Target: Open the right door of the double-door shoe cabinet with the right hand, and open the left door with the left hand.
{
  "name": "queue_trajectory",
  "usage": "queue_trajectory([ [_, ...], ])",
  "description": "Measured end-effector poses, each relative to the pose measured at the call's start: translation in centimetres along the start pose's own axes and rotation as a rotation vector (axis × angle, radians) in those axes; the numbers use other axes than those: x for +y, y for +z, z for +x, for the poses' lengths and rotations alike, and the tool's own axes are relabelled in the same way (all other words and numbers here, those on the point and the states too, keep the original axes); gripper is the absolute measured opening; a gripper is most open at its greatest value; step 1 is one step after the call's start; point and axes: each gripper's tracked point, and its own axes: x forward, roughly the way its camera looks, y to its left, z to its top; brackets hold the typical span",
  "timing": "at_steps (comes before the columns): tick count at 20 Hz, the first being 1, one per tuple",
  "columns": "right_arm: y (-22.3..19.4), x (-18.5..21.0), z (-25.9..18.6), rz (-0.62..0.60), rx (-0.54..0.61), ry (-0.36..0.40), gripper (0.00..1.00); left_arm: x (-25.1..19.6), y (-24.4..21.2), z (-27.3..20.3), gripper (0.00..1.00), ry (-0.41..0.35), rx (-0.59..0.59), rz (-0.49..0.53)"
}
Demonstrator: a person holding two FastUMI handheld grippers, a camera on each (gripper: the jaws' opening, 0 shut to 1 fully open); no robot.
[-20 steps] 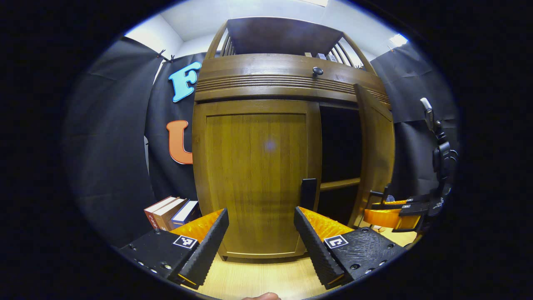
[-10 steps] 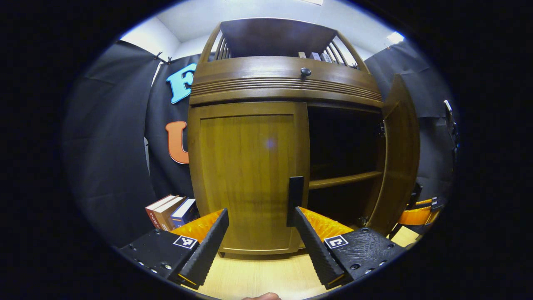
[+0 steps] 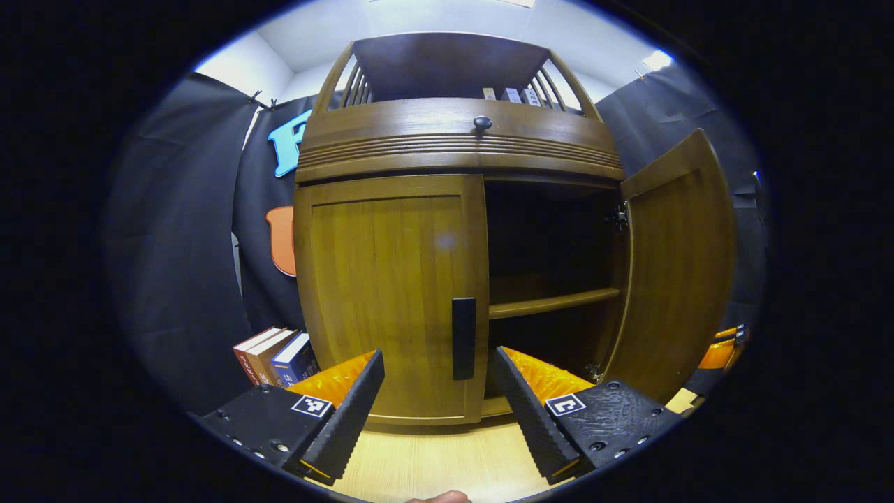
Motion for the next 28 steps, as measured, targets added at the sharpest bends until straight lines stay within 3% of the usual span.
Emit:
queue_trajectory([
  [6, 0.4, -5.2, -1.9, 0.047, -0.023, -0.137, 0.07, -1.5, 0.3, 0.4, 0.95, -0.012, -0.003, -0.004],
  [8, 0.8, -6.0, -2.5, 0.064, -0.029, -0.148, 0.05, -2.0, 0.3, 0.6, 1.0, -0.016, -0.003, -0.006],
  [10, 1.0, -6.7, -3.2, 0.068, -0.039, -0.151, 0.06, -2.6, 0.5, 0.7, 0.95, -0.024, -0.006, -0.004],
  [19, 2.7, -10.9, -6.0, 0.051, -0.099, -0.262, 0.04, -3.3, 0.2, 4.4, 0.95, -0.04, -0.003, -0.021],
  [25, 4.3, -11.8, -8.1, 0.059, -0.184, -0.334, 0.04, -3.2, -1.0, 8.4, 0.95, -0.05, 0.02, -0.05],
  [28, 5.0, -10.6, -9.3, 0.049, -0.212, -0.305, 0.04, -2.3, -1.8, 10.3, 0.95, -0.029, 0.04, -0.063],
])
